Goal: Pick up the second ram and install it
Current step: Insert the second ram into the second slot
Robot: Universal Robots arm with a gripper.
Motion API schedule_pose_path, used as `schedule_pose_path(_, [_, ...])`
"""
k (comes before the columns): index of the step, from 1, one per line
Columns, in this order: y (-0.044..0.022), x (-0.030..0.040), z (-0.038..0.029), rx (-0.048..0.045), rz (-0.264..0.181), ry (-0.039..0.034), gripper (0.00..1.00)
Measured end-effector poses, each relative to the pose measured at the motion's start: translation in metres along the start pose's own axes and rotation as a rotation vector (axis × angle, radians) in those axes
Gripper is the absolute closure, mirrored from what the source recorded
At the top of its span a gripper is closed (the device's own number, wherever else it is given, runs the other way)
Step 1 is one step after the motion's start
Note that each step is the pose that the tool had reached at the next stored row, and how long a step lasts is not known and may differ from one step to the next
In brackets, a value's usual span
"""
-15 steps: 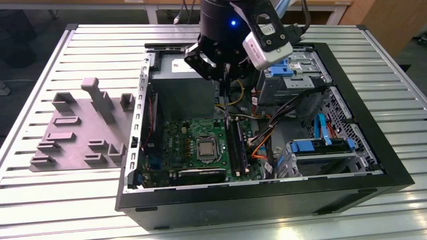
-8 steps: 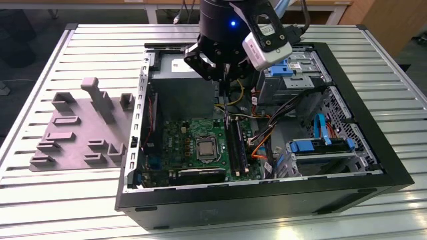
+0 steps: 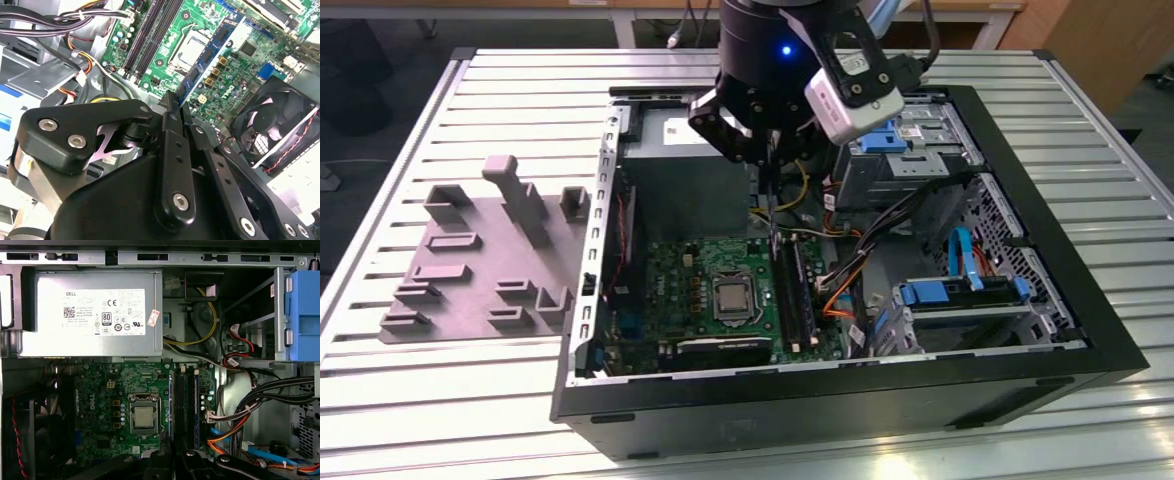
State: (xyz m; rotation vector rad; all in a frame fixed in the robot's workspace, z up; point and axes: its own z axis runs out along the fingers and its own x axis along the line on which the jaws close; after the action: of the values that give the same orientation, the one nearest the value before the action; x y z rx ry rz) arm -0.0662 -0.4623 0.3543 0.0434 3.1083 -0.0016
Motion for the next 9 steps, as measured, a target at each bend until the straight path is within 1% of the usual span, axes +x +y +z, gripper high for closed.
schedule_pose_path(9, [0.0, 0.0001, 0.0029, 0.0, 0.0, 0.0, 0.86])
